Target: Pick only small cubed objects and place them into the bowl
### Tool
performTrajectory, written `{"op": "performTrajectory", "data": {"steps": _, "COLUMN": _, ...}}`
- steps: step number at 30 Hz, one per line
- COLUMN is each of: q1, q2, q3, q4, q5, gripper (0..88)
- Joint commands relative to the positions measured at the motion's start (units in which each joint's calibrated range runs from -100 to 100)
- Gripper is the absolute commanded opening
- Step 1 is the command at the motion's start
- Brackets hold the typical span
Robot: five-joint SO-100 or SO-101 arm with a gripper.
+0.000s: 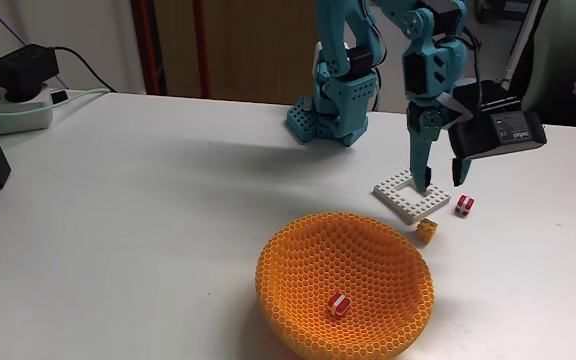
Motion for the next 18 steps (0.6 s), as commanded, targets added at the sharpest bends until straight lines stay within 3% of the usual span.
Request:
{"op": "performTrajectory", "data": {"steps": 1, "q1": -0.3, "q2": 2.9, "q3": 0.1, "q4": -5.6, "q5": -2.2, "gripper": 21.5}}
{"op": "performTrajectory", "data": {"steps": 9, "q1": 3.0, "q2": 14.8, "q3": -2.7, "q4": -13.7, "q5": -2.7, "gripper": 21.4}}
{"op": "performTrajectory", "data": {"steps": 18, "q1": 6.8, "q2": 19.1, "q3": -4.4, "q4": -15.3, "q5": -1.5, "gripper": 22.2}}
